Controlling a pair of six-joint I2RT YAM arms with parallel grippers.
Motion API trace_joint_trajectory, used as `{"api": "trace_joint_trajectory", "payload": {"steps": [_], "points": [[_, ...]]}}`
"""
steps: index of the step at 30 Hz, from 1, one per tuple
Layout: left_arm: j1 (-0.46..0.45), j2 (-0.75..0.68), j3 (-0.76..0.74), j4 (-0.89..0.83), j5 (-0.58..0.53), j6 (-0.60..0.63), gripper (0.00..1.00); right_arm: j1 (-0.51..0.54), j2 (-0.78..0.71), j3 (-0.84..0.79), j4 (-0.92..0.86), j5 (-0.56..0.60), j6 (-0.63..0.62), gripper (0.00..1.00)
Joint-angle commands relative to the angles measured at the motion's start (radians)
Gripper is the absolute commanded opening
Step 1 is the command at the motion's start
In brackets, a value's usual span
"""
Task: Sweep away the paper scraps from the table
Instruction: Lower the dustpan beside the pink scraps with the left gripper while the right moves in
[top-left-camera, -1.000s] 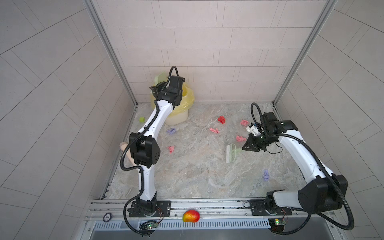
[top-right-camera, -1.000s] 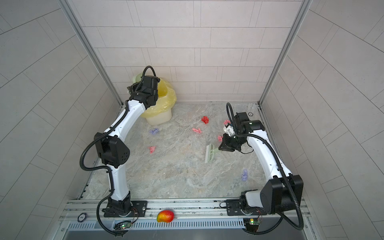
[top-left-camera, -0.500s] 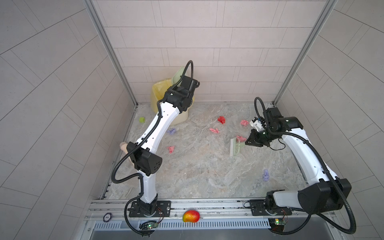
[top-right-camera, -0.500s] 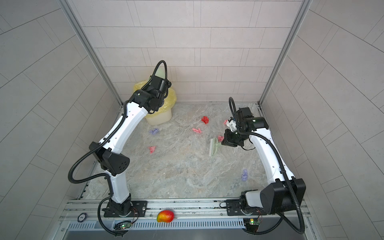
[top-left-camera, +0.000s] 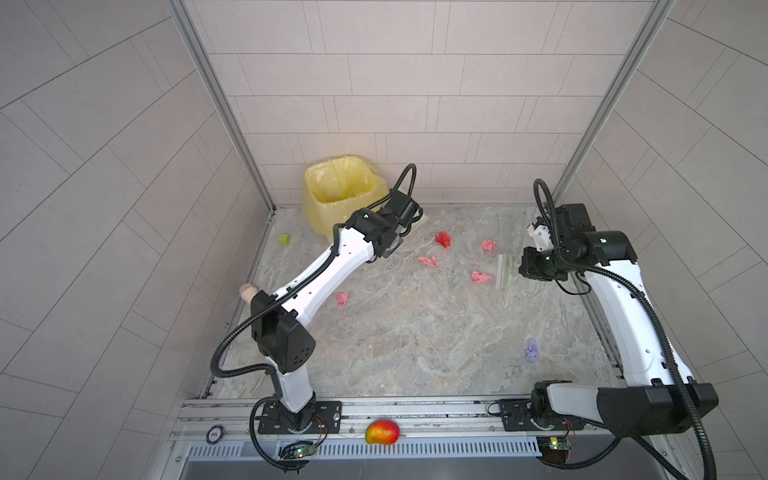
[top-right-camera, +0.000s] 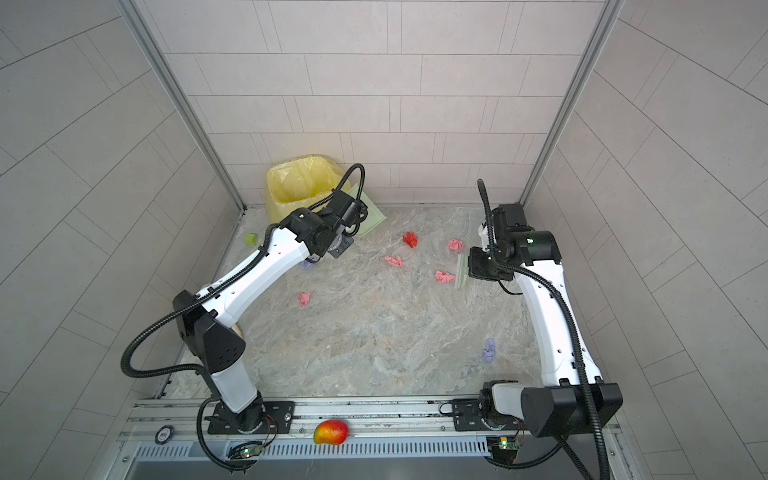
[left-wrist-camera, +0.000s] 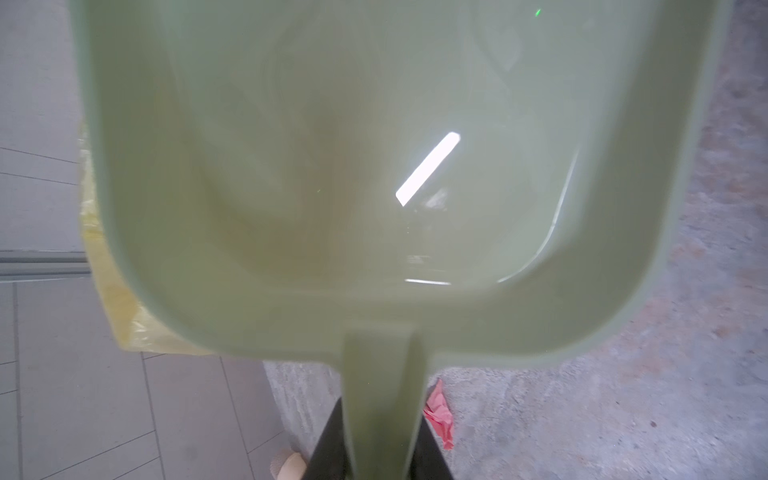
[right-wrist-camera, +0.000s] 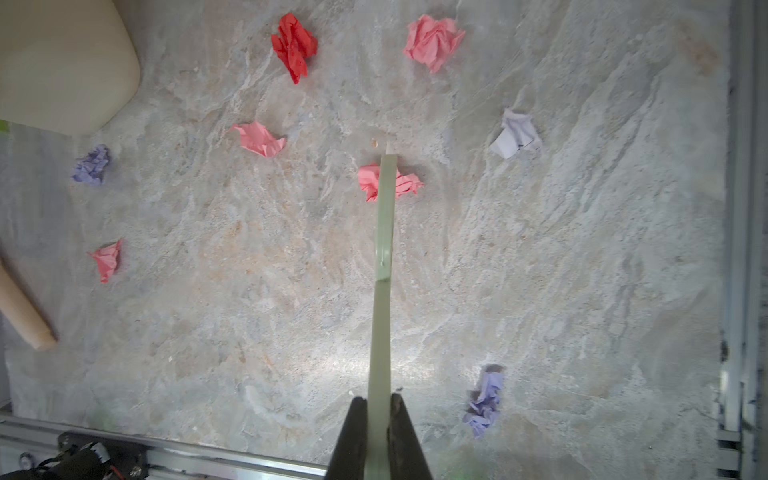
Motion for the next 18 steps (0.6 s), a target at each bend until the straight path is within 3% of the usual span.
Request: {"api": "trace_joint_trajectory", "payload": {"steps": [1, 10, 18], "points": [[-0.019, -0.043, -0.086, -0.022, 0.157, -0.082, 0.0, -0.005, 0.021, 0.028, -0.023, 0.124, -0.075, 0.0], [-0.102, -0.031, -0.305, 0.036, 0.342, -0.117, 0.0, 0.006, 0.142, 0.027, 0.025, 0.198, -0.165, 0.0], [-0.154, 0.035, -0.368, 0.079, 0.43, -0.099, 0.0, 0.048, 0.256, 0.038, 0.048, 0.261, -0.257, 0.0]]}}
